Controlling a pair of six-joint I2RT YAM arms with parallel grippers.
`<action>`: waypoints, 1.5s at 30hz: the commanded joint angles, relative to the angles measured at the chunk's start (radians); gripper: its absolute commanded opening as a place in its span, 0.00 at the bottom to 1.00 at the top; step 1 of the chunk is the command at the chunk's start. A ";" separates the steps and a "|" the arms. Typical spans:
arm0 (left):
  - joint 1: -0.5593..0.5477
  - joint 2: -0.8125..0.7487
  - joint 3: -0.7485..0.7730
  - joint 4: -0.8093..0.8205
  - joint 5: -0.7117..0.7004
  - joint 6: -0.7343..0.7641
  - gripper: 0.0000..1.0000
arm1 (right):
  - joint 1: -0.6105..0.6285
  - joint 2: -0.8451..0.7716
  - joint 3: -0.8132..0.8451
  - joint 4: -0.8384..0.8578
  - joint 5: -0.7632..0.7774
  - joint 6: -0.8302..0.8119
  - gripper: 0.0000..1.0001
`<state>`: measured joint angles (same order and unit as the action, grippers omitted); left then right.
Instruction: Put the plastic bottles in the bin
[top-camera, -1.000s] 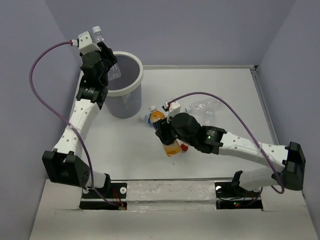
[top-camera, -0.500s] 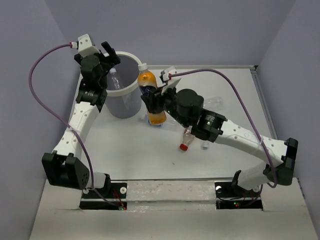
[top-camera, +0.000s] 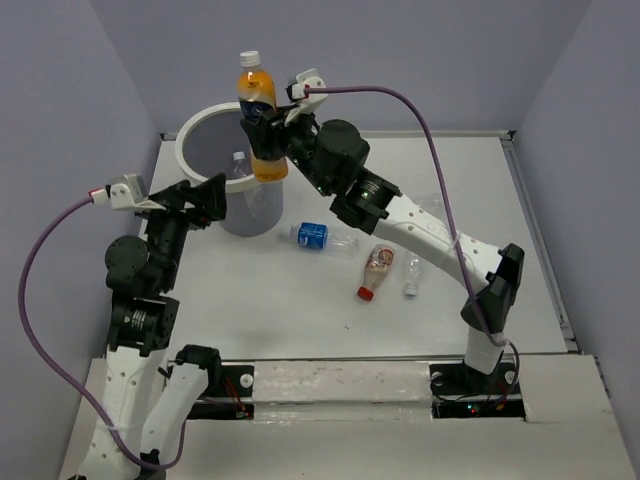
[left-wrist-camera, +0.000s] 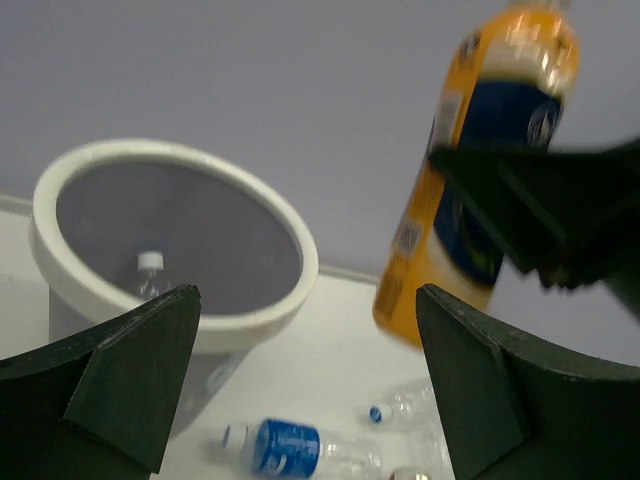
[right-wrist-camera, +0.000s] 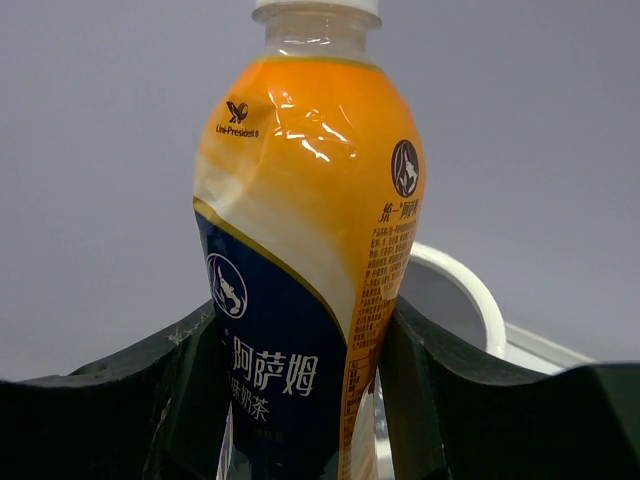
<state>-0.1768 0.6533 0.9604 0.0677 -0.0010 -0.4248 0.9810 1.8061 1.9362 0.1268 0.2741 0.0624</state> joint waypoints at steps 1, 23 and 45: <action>-0.003 -0.113 -0.144 -0.185 0.111 -0.023 0.98 | -0.010 0.134 0.203 0.165 -0.059 -0.050 0.42; -0.006 -0.215 -0.342 -0.299 0.521 -0.012 0.98 | -0.065 0.415 0.472 0.163 -0.145 -0.067 0.93; -0.860 0.620 -0.102 0.055 -0.195 -0.094 0.99 | -0.669 -0.719 -1.209 -0.227 -0.036 0.450 0.89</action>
<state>-0.9752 1.1439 0.7345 0.0097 -0.0544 -0.5396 0.4343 1.1210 0.7956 -0.0559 0.2932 0.4435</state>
